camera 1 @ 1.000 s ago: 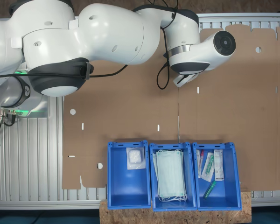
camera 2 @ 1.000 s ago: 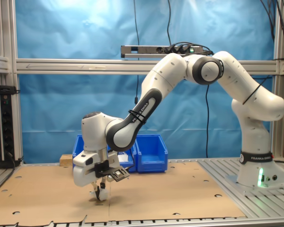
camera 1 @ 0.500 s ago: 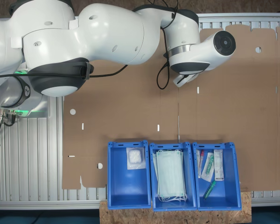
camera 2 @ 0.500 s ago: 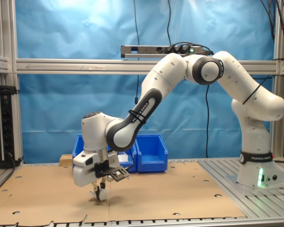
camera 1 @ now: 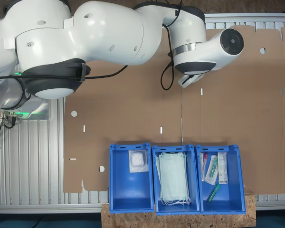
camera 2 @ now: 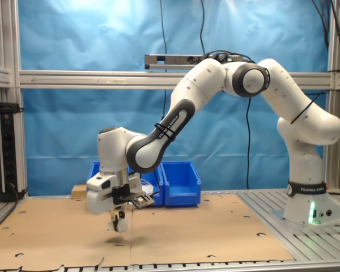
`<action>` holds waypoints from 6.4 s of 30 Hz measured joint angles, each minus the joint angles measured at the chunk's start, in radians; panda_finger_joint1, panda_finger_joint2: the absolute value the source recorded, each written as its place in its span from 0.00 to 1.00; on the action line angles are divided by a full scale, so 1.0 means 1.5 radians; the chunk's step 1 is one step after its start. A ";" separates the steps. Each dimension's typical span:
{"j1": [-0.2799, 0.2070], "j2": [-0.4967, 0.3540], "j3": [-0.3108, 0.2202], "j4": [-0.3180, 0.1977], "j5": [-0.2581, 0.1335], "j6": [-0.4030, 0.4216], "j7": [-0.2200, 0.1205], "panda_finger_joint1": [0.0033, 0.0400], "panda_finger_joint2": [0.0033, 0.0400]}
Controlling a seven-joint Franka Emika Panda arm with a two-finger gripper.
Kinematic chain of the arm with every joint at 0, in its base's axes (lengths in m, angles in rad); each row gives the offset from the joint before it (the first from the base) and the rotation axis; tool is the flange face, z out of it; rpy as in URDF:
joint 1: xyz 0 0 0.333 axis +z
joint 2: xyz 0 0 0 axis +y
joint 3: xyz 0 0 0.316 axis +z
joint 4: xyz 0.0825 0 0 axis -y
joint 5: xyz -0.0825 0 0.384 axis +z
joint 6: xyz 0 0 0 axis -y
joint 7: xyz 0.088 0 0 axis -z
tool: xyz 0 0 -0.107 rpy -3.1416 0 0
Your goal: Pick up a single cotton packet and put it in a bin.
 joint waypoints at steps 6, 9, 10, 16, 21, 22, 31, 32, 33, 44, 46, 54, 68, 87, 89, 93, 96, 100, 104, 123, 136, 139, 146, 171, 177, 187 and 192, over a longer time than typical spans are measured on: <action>0.000 -0.036 0.000 -0.002 0.000 -0.027 0.000 0.13 0.13; 0.000 -0.050 0.000 -0.005 0.000 -0.038 0.000 0.13 0.13; 0.000 -0.057 0.000 -0.007 0.000 -0.044 0.000 0.13 0.13; 0.000 -0.100 0.000 -0.021 0.000 -0.071 0.000 0.13 0.13; 0.000 -0.142 -0.002 -0.046 0.000 -0.089 0.000 0.13 0.13; 0.000 -0.150 -0.002 -0.051 0.000 -0.092 0.000 0.13 0.13; 0.000 -0.209 -0.013 -0.101 0.000 -0.109 0.009 0.13 0.13; 0.000 -0.215 -0.015 -0.107 0.000 -0.111 0.011 0.13 0.13; 0.000 -0.221 -0.016 -0.112 0.000 -0.112 0.014 0.13 0.13; 0.000 -0.287 -0.043 -0.169 -0.030 -0.123 0.053 0.13 0.13; 0.000 -0.300 -0.050 -0.179 -0.038 -0.125 0.060 0.13 0.13; 0.000 -0.357 -0.085 -0.225 -0.066 -0.128 0.086 0.13 0.13; -0.002 -0.460 -0.142 -0.321 -0.151 -0.131 0.114 0.13 0.13; -0.014 -0.527 -0.252 -0.380 -0.230 -0.130 0.115 0.13 0.13; -0.017 -0.526 -0.265 -0.380 -0.232 -0.127 0.112 0.13 0.13; -0.023 -0.518 -0.290 -0.380 -0.238 -0.113 0.105 0.13 0.13; -0.027 -0.510 -0.307 -0.380 -0.240 -0.097 0.098 0.13 0.13; -0.035 -0.495 -0.324 -0.380 -0.242 -0.076 0.086 0.13 0.13; -0.042 -0.481 -0.335 -0.380 -0.243 -0.060 0.075 0.13 0.13; -0.056 -0.466 -0.344 -0.384 -0.244 -0.020 0.040 0.13 0.13; -0.057 -0.481 -0.344 -0.424 -0.245 -0.010 0.027 0.13 0.13; -0.057 -0.487 -0.344 -0.432 -0.245 -0.009 0.025 0.13 0.13; -0.057 -0.495 -0.344 -0.438 -0.245 -0.008 0.018 0.13 0.13; -0.057 -0.502 -0.344 -0.438 -0.246 -0.005 0.013 0.13 0.13; -0.057 -0.502 -0.344 -0.438 -0.246 -0.003 0.013 0.13 0.13; -0.057 -0.502 -0.344 -0.438 -0.246 -0.001 0.012 0.13 0.13; -0.057 -0.502 -0.344 -0.438 -0.246 0.000 0.011 0.13 0.13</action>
